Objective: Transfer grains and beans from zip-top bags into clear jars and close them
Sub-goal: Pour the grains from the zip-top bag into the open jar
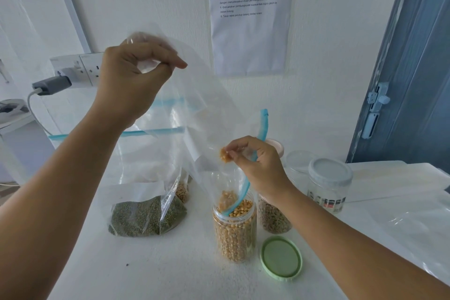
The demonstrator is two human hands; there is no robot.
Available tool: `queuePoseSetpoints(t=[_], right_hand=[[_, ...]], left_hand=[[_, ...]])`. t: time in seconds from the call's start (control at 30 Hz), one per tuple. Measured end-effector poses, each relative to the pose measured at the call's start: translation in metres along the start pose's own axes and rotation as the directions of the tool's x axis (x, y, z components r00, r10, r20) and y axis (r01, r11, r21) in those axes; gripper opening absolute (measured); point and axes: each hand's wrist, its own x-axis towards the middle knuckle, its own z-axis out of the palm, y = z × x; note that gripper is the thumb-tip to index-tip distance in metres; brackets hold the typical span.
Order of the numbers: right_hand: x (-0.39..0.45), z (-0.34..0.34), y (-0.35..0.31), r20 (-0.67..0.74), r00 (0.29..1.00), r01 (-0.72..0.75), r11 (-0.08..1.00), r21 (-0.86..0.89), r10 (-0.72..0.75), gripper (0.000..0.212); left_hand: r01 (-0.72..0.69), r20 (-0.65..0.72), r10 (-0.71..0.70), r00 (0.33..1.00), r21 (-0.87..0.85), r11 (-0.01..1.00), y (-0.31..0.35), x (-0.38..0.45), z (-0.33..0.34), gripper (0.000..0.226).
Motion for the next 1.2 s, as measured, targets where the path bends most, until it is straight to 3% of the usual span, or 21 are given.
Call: queuePoseSetpoints(t=[0.47,0.67,0.9,1.2], right_hand=[[-0.0024,0.0029,0.0008,0.011,0.999,-0.035,0.999,-0.016,0.035,0.013],[-0.0038,0.0041,0.0014,-0.027,0.998,-0.061,0.998,0.014,0.061,0.028],[-0.0021,0.0054,-0.0017,-0.018,0.999,-0.042,0.994,0.102,0.044,0.024],[-0.0039,0.0048,0.0045,-0.009,1.0,-0.013,0.999,0.03,0.013,0.023]], left_hand=[[0.007,0.019,-0.006,1.0,-0.005,1.0,0.0013,-0.0031,0.0009,0.029],[0.009,0.007,-0.009,1.0,-0.005,1.0,0.0003,-0.0023,-0.0012,0.03],[0.017,0.006,-0.017,1.0,-0.012,1.0,0.0009,-0.0031,0.0005,0.029],[0.019,0.015,-0.019,1.0,-0.002,1.0,0.003,-0.0049,0.0005,0.028]])
